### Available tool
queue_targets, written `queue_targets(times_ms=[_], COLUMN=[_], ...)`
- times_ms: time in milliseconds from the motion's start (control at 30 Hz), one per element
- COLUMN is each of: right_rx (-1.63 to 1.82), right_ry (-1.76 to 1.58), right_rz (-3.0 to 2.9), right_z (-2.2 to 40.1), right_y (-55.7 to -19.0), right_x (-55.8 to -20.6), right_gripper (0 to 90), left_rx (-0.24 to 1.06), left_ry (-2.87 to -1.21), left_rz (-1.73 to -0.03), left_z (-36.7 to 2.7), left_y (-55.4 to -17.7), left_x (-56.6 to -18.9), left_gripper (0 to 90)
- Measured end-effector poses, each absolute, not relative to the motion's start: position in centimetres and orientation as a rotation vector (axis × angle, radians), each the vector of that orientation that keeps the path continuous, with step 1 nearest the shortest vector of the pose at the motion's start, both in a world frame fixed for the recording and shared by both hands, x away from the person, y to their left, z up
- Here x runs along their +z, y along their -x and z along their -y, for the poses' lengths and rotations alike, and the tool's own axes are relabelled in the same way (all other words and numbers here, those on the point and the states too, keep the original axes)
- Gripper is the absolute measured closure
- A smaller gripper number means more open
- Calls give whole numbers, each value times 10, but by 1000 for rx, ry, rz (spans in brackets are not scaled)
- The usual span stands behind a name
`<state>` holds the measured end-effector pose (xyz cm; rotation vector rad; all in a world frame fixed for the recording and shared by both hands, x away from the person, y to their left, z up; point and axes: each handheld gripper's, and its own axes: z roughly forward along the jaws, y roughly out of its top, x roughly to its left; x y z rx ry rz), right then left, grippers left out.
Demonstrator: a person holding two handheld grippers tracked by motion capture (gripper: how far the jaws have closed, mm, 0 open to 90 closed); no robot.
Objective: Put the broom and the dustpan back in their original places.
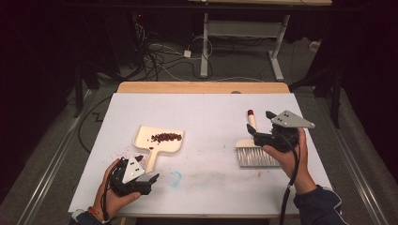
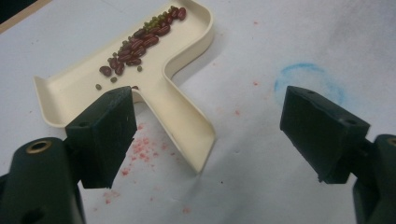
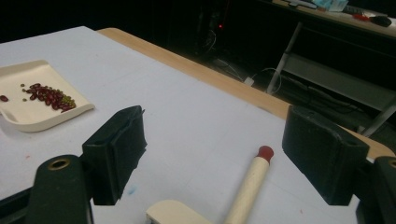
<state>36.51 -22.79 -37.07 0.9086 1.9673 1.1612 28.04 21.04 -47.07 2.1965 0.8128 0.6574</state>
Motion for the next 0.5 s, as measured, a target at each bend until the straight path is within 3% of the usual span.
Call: queue_targets(times_ms=[500], right_rx=[1188], right_ry=[-832], right_rz=[-1973], right_z=[240], right_y=[-337], right_x=[-376], right_gripper=[213], left_rx=[645], left_ry=[-2198], left_rz=[-815], left_z=[-209], left_y=[-279], left_x=[-471], left_gripper=[184])
